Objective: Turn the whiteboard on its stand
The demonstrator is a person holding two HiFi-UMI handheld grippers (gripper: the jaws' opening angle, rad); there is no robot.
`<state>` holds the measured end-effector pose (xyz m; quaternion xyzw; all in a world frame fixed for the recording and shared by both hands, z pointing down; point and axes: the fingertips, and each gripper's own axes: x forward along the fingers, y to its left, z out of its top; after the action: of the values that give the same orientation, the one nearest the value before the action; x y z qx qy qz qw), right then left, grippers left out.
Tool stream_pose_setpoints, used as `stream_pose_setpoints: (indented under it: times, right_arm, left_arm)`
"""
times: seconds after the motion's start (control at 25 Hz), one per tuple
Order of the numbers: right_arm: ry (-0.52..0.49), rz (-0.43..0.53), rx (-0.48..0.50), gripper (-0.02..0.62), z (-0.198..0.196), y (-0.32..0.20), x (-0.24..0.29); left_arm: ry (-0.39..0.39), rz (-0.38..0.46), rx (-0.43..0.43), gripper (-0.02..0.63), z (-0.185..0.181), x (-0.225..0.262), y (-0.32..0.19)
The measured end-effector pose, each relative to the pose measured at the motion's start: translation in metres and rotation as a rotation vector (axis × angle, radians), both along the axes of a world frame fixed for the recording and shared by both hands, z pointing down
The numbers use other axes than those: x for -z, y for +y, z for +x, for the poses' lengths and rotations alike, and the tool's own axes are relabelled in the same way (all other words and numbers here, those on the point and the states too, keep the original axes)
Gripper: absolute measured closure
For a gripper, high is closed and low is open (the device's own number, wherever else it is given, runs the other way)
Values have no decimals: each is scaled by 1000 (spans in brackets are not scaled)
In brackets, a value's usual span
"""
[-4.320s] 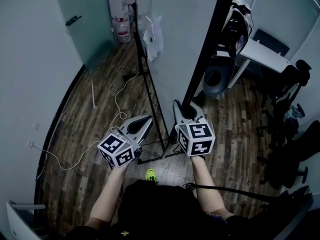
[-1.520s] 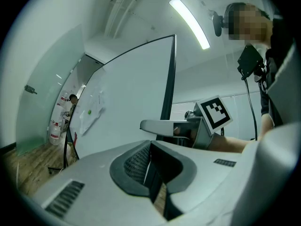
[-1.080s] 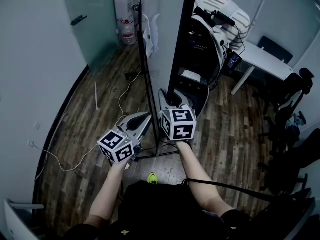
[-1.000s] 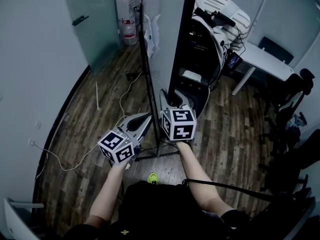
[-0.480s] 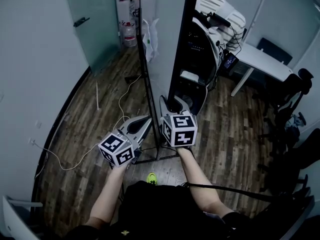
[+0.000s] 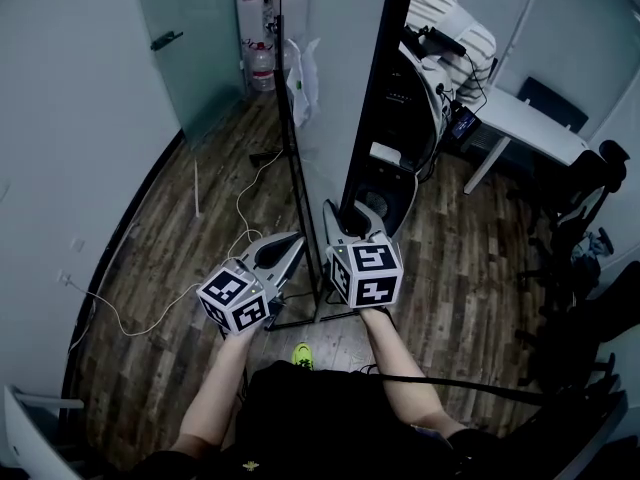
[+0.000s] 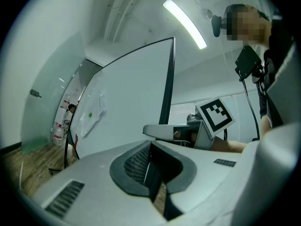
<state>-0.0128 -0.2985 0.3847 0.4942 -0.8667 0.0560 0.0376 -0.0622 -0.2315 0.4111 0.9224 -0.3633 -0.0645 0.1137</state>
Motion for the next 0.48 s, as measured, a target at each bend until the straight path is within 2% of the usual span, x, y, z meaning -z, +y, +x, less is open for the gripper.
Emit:
stream_pose_setpoints:
  times: [0.48]
  right_arm:
    - [-3,15,26,483,-8,-5,-2]
  left_arm:
    - [-1,-2,15,589,-9,-4,-1]
